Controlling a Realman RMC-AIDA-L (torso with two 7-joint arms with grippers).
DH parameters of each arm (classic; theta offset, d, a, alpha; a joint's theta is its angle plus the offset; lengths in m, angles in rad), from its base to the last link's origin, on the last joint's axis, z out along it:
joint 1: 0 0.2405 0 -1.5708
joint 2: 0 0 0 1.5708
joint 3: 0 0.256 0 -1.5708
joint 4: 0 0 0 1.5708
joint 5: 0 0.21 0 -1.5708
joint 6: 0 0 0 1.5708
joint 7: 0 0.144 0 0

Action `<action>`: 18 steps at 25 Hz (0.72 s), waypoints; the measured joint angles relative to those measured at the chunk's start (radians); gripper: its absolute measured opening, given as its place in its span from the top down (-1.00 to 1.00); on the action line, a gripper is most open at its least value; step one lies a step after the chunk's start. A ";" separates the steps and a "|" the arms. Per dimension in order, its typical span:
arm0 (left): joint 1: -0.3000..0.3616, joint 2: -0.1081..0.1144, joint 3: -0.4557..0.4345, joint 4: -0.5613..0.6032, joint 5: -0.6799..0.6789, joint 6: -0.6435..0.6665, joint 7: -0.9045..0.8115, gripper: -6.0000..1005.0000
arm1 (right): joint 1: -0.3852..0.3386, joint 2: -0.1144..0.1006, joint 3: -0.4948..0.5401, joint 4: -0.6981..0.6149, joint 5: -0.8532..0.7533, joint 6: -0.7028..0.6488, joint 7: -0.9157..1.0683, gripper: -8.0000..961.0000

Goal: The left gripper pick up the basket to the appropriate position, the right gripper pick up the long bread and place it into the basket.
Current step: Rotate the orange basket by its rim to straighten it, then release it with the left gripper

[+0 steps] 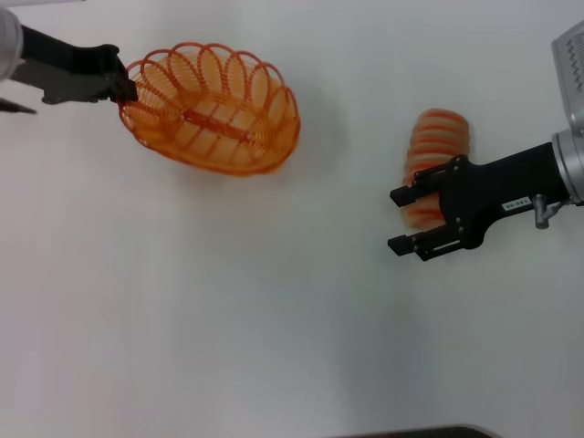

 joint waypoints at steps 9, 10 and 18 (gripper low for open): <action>0.138 -0.073 -0.042 0.022 -0.097 -0.117 -0.085 0.85 | 0.001 -0.011 -0.004 -0.007 -0.002 -0.022 -0.067 -0.58; 0.148 -0.075 -0.044 0.026 -0.108 -0.117 -0.087 0.85 | 0.002 -0.011 -0.005 -0.010 -0.002 -0.026 -0.072 -0.58; 0.210 -0.083 -0.041 0.031 -0.152 -0.111 -0.101 0.78 | 0.011 -0.014 -0.011 -0.029 -0.015 -0.040 -0.084 -0.58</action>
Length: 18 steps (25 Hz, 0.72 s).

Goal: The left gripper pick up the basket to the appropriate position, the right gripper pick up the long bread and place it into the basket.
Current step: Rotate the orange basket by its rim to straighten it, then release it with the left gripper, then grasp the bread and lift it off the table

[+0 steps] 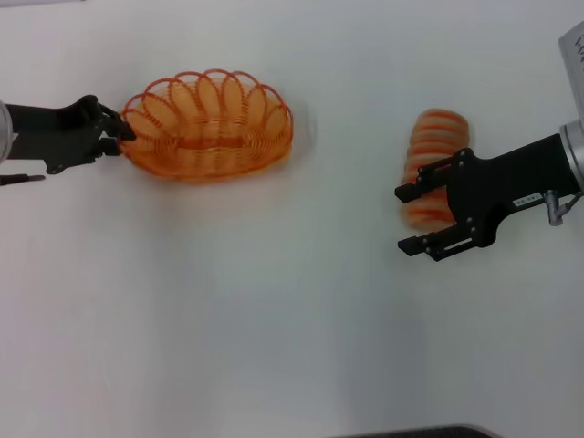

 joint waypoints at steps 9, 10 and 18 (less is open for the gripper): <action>0.087 0.006 0.002 0.125 -0.069 0.077 0.020 0.17 | 0.003 0.000 0.007 0.000 0.003 -0.005 0.018 -0.58; 0.098 0.008 0.002 0.150 -0.085 0.086 0.028 0.10 | 0.004 0.001 0.007 0.000 0.003 -0.005 0.027 -0.59; 0.178 0.058 -0.022 0.216 -0.375 0.154 0.416 -0.52 | 0.022 0.017 0.012 0.000 0.006 0.001 0.105 -0.59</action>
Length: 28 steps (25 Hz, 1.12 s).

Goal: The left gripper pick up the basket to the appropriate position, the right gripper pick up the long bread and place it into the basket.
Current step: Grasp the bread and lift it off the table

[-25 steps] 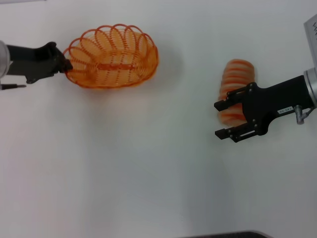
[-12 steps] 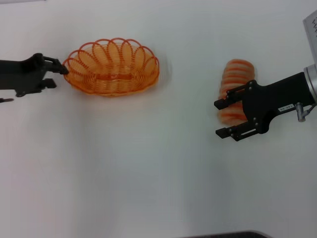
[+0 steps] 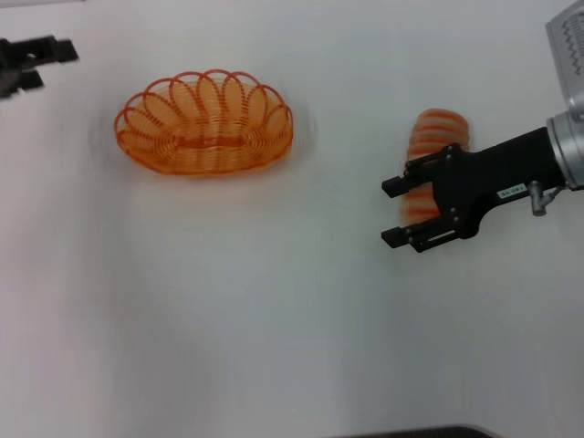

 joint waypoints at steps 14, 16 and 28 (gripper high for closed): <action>0.022 0.047 -0.107 -0.192 -0.072 0.335 0.952 -0.58 | 0.027 0.037 0.003 0.011 0.040 0.068 0.156 -0.58; 0.022 0.041 -0.070 -0.207 -0.043 0.308 0.979 -0.58 | 0.024 0.036 0.003 0.013 0.061 0.071 0.161 -0.58; 0.013 0.045 -0.035 -0.248 0.000 0.231 1.020 -0.58 | 0.028 0.021 0.034 -0.047 0.104 0.064 0.340 -0.58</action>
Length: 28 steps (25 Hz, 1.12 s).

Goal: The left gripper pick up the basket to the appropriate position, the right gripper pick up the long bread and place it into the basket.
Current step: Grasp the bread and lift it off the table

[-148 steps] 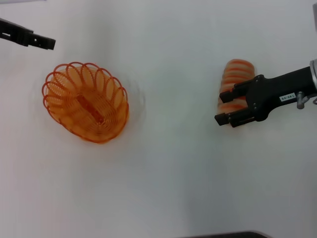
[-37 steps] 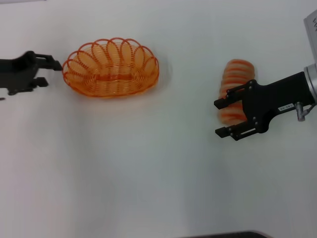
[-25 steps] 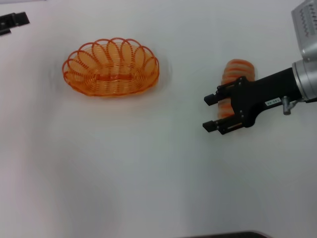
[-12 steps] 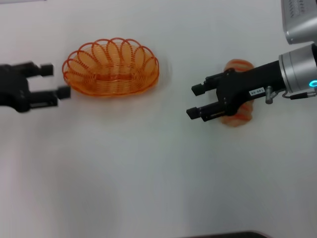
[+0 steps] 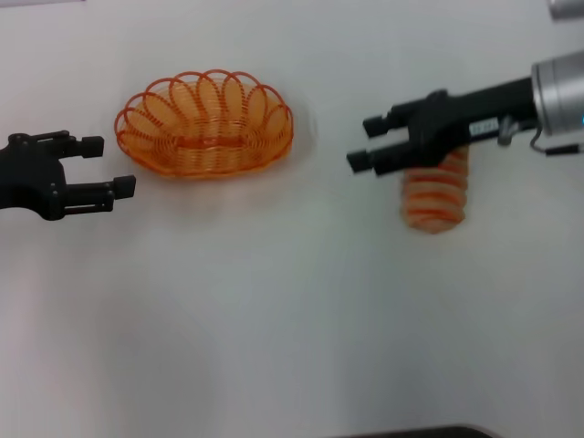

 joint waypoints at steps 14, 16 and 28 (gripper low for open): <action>-0.012 -0.004 0.008 0.000 0.005 -0.003 -0.001 -0.58 | 0.287 0.014 -0.011 -0.187 -0.553 -0.064 0.665 -0.58; -0.013 -0.005 0.009 -0.002 0.005 -0.006 0.002 -0.58 | 0.317 0.026 -0.054 -0.184 -0.646 -0.071 0.686 -0.58; -0.026 -0.005 0.020 -0.011 0.005 -0.021 0.005 -0.58 | 0.276 0.028 -0.338 -0.175 -0.687 -0.032 0.596 -0.57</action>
